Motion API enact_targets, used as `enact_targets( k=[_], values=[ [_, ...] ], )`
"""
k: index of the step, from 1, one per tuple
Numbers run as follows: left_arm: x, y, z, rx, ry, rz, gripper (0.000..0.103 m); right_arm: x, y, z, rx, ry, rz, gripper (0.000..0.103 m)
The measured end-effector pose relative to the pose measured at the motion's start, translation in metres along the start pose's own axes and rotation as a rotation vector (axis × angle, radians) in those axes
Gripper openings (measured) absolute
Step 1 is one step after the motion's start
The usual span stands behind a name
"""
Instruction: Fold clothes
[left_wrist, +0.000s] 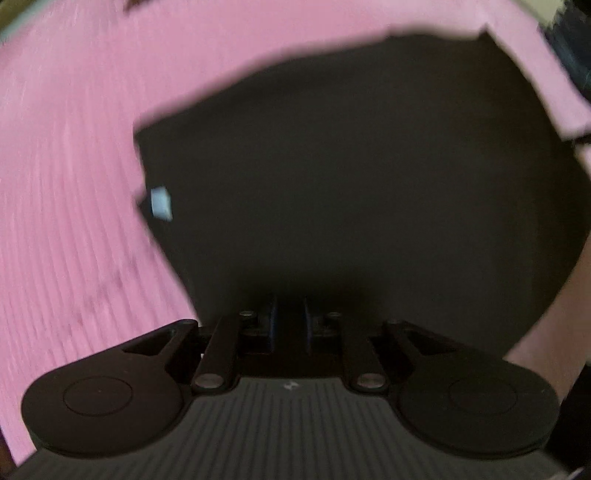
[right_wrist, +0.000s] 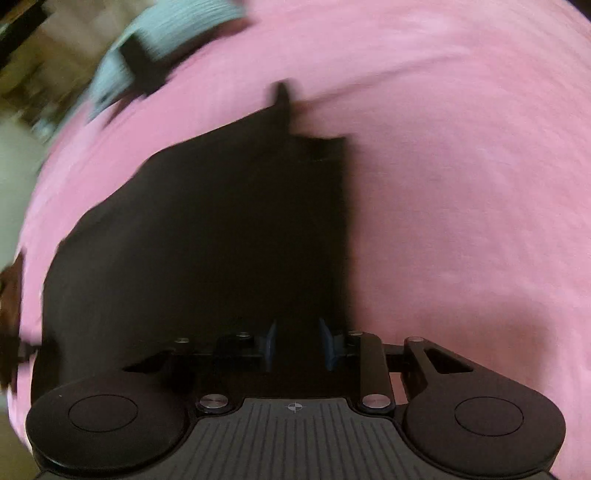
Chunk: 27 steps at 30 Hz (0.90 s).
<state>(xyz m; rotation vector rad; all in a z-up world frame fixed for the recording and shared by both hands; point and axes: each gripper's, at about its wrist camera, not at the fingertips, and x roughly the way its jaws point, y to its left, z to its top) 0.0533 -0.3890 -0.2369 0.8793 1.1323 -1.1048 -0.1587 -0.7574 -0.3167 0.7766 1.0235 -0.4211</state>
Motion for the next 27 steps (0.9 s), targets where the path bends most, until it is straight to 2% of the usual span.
enact_targets(
  k=[1, 2, 3, 4, 6, 10, 12, 15, 18, 20, 22, 23, 25, 26, 27],
  values=[
    [0.001, -0.003, -0.010, 0.001, 0.021, 0.010, 0.012, -0.006, 0.000, 0.001, 0.005, -0.005, -0.025, 0.029],
    [-0.004, -0.005, -0.017, 0.000, 0.024, 0.023, 0.012, -0.011, 0.005, 0.001, -0.017, -0.005, -0.055, 0.033],
    [-0.008, -0.006, -0.022, 0.004, 0.031, 0.036, 0.012, -0.017, 0.010, 0.000, -0.041, -0.005, -0.085, 0.048],
    [-0.013, -0.008, -0.027, 0.010, 0.036, 0.049, 0.012, -0.022, 0.018, -0.003, -0.075, -0.010, -0.068, 0.051],
    [-0.022, -0.015, -0.034, 0.037, 0.036, 0.069, 0.011, -0.030, 0.035, -0.010, -0.140, -0.007, -0.019, 0.051],
    [-0.034, -0.037, -0.049, 0.133, 0.021, 0.063, 0.011, -0.017, 0.068, -0.042, -0.230, 0.098, 0.117, 0.051],
    [-0.032, -0.047, -0.057, 0.178, 0.043, 0.066, 0.012, -0.004, 0.078, -0.058, -0.296, 0.155, 0.134, 0.051],
    [-0.018, -0.054, -0.072, 0.248, 0.115, 0.071, 0.012, 0.006, 0.071, -0.074, -0.323, 0.174, 0.115, 0.051],
    [-0.017, -0.055, -0.082, 0.323, 0.119, 0.082, 0.012, 0.000, 0.072, -0.076, -0.346, 0.179, 0.085, 0.051],
    [-0.023, -0.055, -0.087, 0.350, 0.096, 0.080, 0.013, -0.004, 0.077, -0.077, -0.382, 0.186, 0.026, 0.051],
    [-0.032, -0.058, -0.092, 0.407, 0.053, 0.086, 0.023, -0.006, 0.089, -0.082, -0.443, 0.180, -0.045, 0.051],
    [-0.038, -0.061, -0.096, 0.452, 0.024, 0.091, 0.024, -0.008, 0.098, -0.090, -0.490, 0.169, -0.081, 0.052],
    [-0.049, -0.071, -0.109, 0.567, -0.053, 0.101, 0.032, -0.012, 0.115, -0.108, -0.589, 0.145, -0.153, 0.067],
    [-0.052, -0.077, -0.114, 0.623, -0.092, 0.107, 0.035, -0.014, 0.124, -0.116, -0.637, 0.133, -0.189, 0.078],
    [-0.056, -0.084, -0.121, 0.688, -0.135, 0.105, 0.040, -0.016, 0.133, -0.125, -0.686, 0.120, -0.225, 0.079]
  ],
)
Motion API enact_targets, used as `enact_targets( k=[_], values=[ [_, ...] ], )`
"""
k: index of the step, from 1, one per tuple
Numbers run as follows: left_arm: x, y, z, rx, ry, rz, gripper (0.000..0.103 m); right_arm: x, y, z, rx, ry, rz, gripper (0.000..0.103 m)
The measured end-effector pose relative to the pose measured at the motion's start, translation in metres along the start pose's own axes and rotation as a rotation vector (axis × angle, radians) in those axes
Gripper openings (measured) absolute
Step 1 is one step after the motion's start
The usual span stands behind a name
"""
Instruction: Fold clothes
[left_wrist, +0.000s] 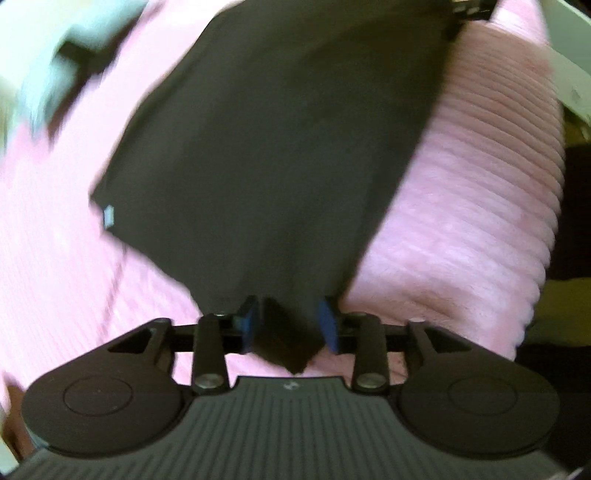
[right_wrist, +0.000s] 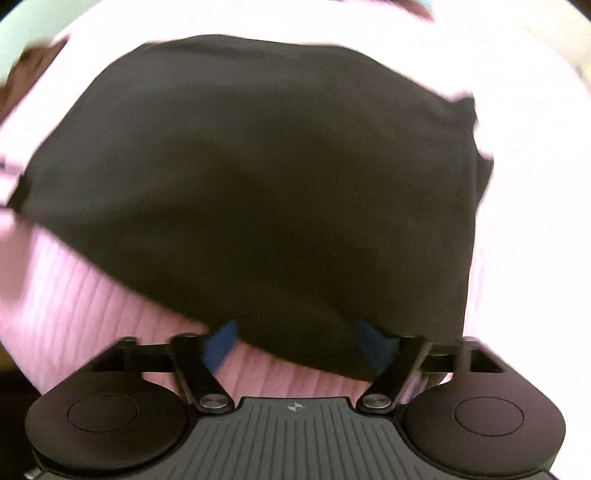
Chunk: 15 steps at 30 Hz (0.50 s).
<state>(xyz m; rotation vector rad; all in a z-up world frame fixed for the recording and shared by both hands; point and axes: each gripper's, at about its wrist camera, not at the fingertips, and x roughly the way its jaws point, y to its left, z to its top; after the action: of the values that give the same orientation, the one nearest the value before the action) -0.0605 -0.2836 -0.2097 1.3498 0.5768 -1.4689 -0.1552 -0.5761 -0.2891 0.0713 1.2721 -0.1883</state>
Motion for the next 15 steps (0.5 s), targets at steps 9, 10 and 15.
enact_targets(
  k=[9, 10, 15],
  values=[
    [0.023, -0.019, -0.036, 0.280, -0.109, 0.117, 0.046, 0.019, 0.070, -0.045, -0.554, 0.013, -0.313, 0.079],
    [0.025, -0.019, -0.042, 0.300, -0.104, 0.125, 0.044, 0.026, 0.067, -0.052, -0.606, 0.022, -0.340, 0.079],
    [0.037, -0.028, -0.054, 0.435, -0.108, 0.225, 0.044, 0.042, 0.041, -0.072, -0.786, -0.003, -0.420, 0.079]
  ],
)
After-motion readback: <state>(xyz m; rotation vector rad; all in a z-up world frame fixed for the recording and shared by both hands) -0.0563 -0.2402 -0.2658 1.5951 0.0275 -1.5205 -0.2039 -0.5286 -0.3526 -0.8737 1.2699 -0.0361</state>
